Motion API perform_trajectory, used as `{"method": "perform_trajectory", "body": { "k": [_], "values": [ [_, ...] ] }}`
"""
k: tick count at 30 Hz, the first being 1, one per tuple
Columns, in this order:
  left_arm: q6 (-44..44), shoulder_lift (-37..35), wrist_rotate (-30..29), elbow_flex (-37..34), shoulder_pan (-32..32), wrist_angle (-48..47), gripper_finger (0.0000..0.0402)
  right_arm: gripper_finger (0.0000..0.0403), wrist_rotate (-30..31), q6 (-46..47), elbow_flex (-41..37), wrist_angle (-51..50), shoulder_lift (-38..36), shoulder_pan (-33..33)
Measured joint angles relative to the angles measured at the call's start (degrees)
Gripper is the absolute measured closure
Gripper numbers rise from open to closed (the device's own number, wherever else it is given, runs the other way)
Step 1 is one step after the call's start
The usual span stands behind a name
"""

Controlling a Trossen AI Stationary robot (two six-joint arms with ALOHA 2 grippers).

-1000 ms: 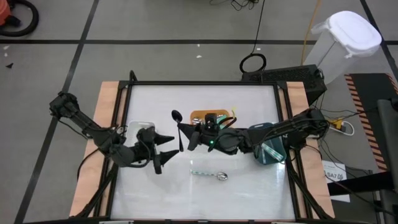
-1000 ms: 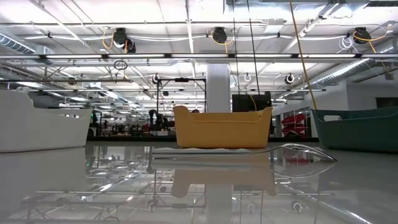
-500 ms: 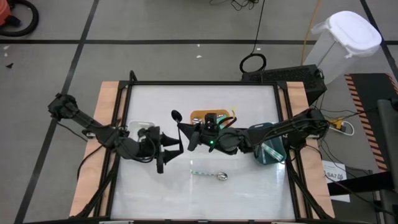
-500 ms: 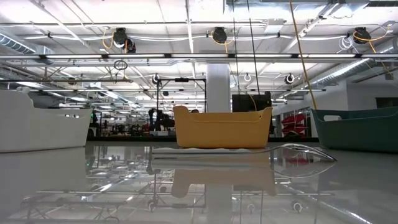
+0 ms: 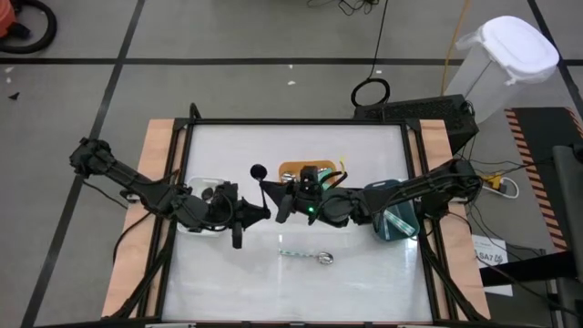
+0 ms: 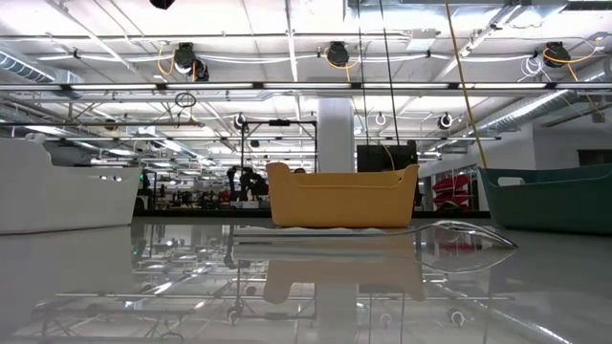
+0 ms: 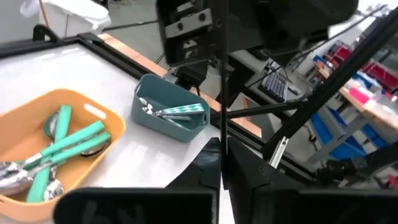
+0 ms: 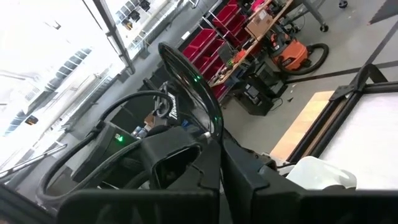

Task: Sort silverware by color (type)
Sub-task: Put the black spoon into the white bin

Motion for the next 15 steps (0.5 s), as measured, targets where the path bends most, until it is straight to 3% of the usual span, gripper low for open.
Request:
{"method": "perform_trajectory", "body": {
  "k": [15],
  "values": [
    [-7.5,-2.8,-0.4,0.0,-1.0,-2.5,0.04,0.0329,0.2,0.1,0.0,-1.8,-0.3,0.8]
  ]
}}
